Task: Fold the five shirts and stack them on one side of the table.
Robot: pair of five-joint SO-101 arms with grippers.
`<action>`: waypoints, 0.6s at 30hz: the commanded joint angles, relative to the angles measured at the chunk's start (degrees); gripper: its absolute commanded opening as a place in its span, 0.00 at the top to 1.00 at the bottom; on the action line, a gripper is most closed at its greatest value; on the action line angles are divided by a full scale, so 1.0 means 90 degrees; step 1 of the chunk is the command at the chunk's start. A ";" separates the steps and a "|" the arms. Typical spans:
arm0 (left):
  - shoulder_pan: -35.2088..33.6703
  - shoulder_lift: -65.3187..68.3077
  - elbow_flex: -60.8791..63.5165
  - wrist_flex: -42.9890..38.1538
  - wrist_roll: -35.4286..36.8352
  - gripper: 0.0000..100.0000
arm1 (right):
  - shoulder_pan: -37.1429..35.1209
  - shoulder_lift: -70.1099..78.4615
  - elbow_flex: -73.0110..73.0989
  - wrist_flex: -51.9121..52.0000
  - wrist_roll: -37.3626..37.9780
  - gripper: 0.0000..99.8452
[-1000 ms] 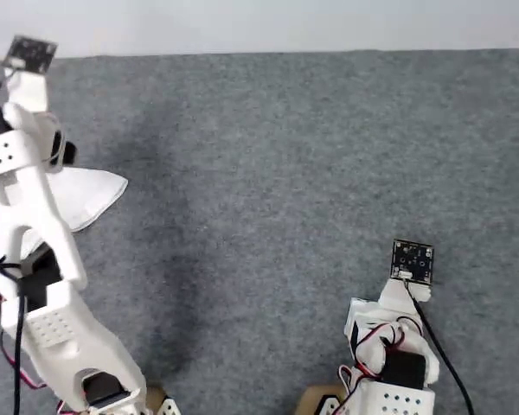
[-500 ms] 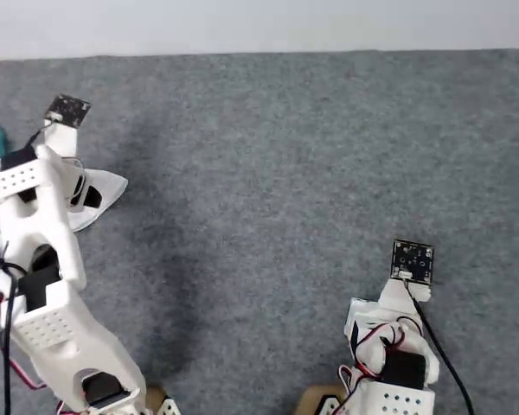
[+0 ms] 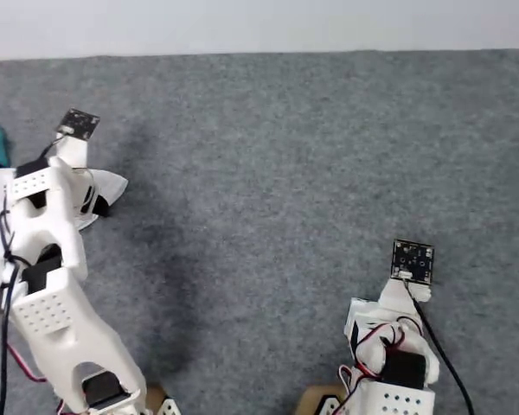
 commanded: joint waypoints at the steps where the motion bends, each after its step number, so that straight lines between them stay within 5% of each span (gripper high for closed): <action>1: 0.0098 0.0107 -0.0259 -0.0039 -0.0020 0.99 | 0.0044 -0.0093 0.0107 0.0005 0.0039 0.99; 18: 0.1465 -0.1553 -0.2906 0.3204 0.0821 1.00 | 0.0044 -0.0093 0.0107 0.0005 0.0039 0.99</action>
